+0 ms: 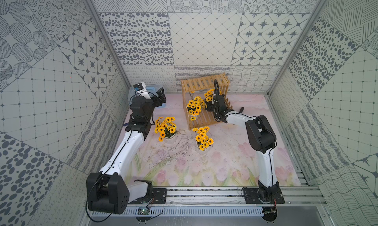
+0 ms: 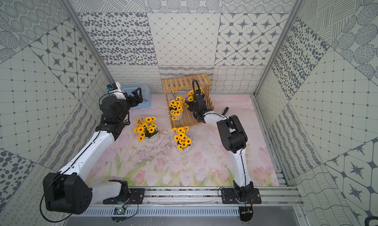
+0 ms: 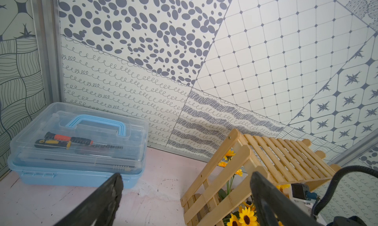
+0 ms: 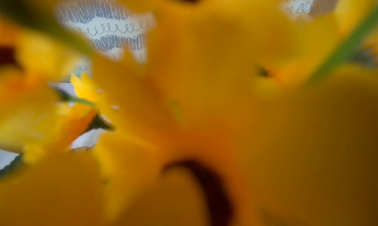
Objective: Take the sunflower pots off the shelves
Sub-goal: Pick up the sunflower pot from the shelf, then place the sunflower pot at the center of the board.
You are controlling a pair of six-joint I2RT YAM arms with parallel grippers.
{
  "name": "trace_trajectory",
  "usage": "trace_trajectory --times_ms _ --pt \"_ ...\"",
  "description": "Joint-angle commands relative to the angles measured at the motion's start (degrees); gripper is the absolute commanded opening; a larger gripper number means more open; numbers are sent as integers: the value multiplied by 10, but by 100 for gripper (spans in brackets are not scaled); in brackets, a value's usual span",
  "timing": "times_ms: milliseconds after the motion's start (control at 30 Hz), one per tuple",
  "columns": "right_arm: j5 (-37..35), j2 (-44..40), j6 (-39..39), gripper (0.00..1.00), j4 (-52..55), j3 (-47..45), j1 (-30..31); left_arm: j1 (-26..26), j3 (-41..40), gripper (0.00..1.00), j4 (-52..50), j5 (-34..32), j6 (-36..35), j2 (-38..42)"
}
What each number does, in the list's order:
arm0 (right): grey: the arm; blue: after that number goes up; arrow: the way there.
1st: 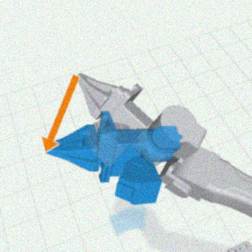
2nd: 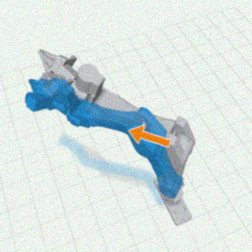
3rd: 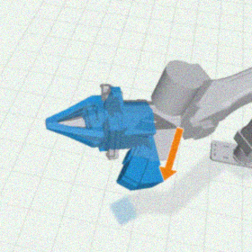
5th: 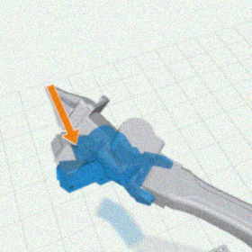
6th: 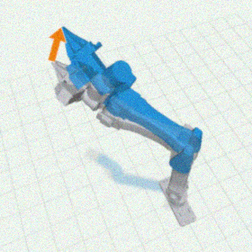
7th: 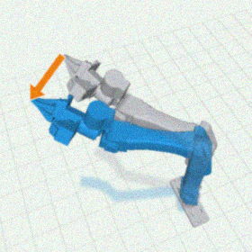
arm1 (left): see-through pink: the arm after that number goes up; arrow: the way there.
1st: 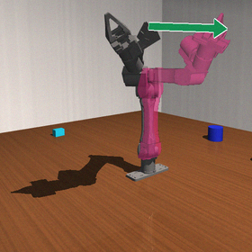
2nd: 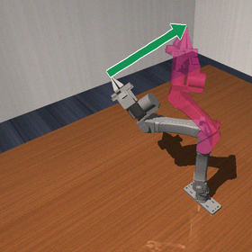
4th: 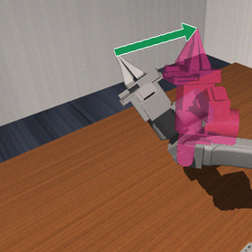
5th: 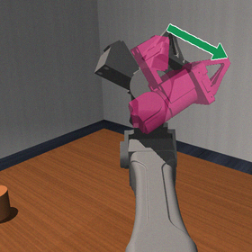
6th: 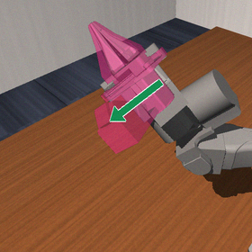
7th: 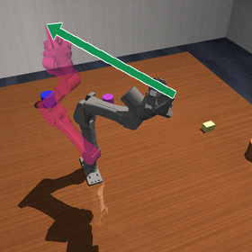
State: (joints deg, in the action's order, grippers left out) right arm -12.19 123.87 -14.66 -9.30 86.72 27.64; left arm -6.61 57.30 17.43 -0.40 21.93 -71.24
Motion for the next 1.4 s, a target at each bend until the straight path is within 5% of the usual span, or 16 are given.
trace_trajectory --times_ms 0,867,1367 --pt "-25 -35 32 52 11 -24 19 8 1 97 32 11 -1 -1" --pt "-115 -289 44 38 41 -212 65 8 -1 97 34 21 -1 10" --pt "-92 -460 -12 36 121 -354 85 8 -4 97 27 36 4 22"
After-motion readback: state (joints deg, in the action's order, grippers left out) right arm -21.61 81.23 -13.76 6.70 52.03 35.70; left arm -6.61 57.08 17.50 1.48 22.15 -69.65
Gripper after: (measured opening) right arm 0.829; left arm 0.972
